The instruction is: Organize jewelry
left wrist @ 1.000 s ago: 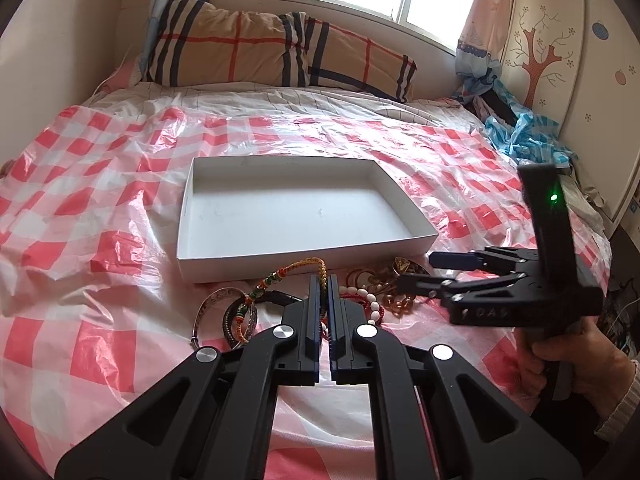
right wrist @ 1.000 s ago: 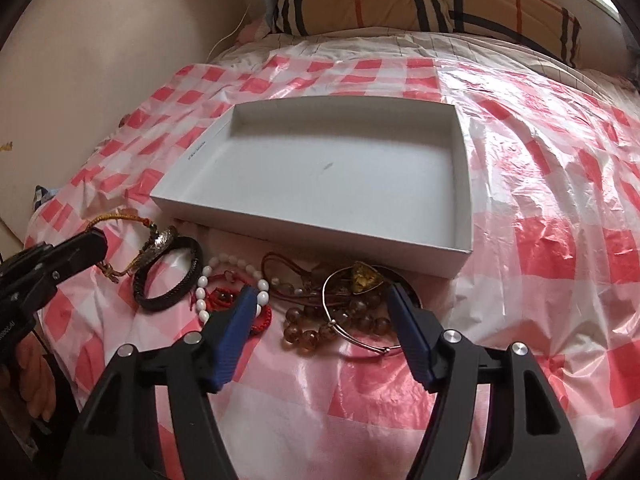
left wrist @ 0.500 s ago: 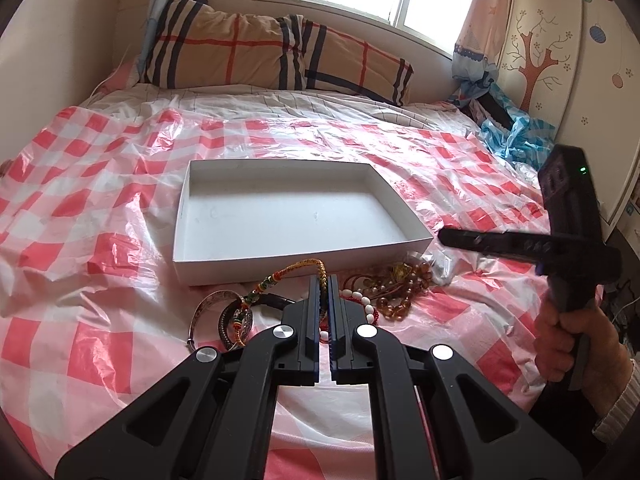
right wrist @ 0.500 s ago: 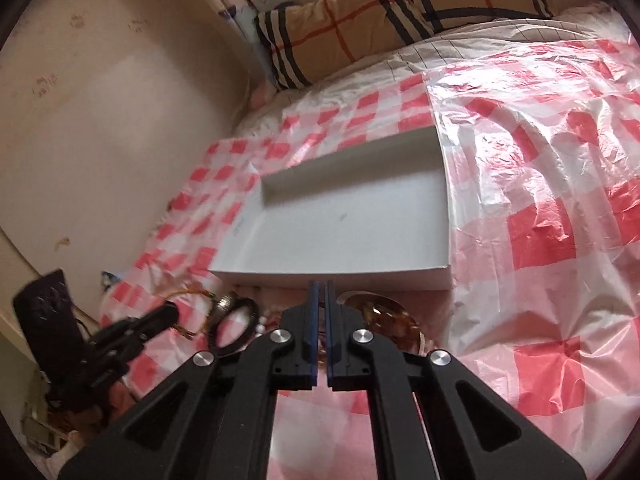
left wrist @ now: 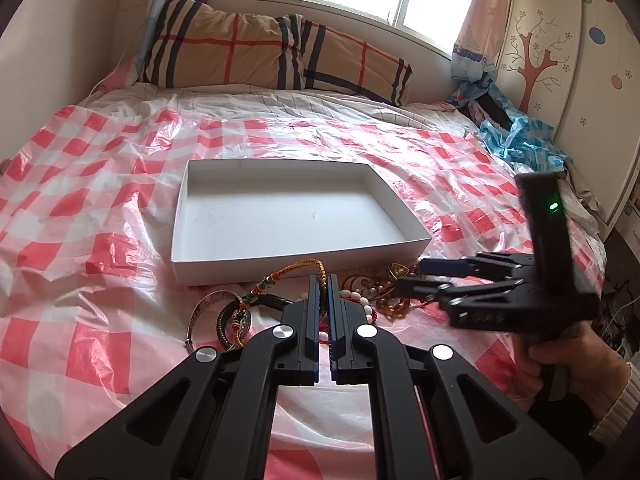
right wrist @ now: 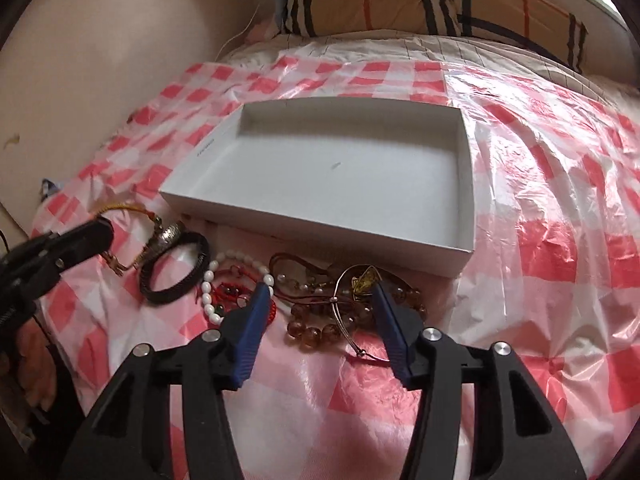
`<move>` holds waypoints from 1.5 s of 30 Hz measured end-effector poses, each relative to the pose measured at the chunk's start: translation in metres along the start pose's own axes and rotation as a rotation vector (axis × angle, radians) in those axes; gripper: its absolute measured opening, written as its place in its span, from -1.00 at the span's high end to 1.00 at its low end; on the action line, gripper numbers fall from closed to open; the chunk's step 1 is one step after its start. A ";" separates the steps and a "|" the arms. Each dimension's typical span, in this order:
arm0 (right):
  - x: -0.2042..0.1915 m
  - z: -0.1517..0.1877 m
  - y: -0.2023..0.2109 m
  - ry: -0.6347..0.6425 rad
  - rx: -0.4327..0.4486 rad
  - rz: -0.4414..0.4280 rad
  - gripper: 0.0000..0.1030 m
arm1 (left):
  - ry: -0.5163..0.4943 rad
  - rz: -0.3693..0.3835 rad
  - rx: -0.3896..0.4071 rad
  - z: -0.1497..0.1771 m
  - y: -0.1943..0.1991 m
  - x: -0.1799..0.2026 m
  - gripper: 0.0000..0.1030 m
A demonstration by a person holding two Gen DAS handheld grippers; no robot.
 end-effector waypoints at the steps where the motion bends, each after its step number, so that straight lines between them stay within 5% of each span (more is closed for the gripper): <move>1: -0.003 0.005 -0.011 0.029 -0.043 0.030 0.47 | -0.002 0.000 -0.001 0.000 0.000 0.000 0.93; 3: -0.004 0.010 -0.019 0.063 -0.077 0.076 0.73 | -0.002 -0.001 -0.001 0.000 0.000 0.001 0.93; 5: 0.002 0.008 -0.011 0.016 -0.054 0.020 0.89 | 0.001 0.000 0.002 0.000 0.000 0.001 0.93; 12: 0.046 -0.014 0.054 -0.298 0.191 -0.327 0.90 | -0.001 0.016 0.020 -0.002 0.004 0.003 0.93; 16: 0.050 -0.021 0.070 -0.356 0.257 -0.420 0.90 | -0.014 0.029 0.032 -0.003 0.008 0.008 0.93; 33: 0.026 -0.025 0.074 -0.250 0.269 -0.365 0.90 | -0.023 0.046 0.087 -0.014 0.019 0.013 0.94; 37: 0.025 -0.023 0.071 -0.240 0.253 -0.352 0.90 | -0.053 0.036 0.015 -0.006 0.011 0.012 0.92; 39: 0.023 -0.023 0.069 -0.241 0.246 -0.353 0.90 | -0.095 -0.030 -0.060 0.006 -0.003 0.010 0.66; 41: 0.021 -0.023 0.069 -0.235 0.244 -0.356 0.89 | -0.115 -0.115 -0.110 0.014 -0.016 0.005 -0.07; 45: 0.017 -0.023 0.070 -0.218 0.243 -0.357 0.89 | -0.117 -0.178 -0.155 0.017 -0.032 -0.001 -0.11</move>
Point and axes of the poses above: each gripper's, at about its wrist camera, not at the fingertips, and y roughly against the way its jaws point, x to its right, z to its underside, the point moved 6 cm from there along -y, roughly the way its jaws point, and after that the axes turned 1 degree about -x, right-handed, at the moved point
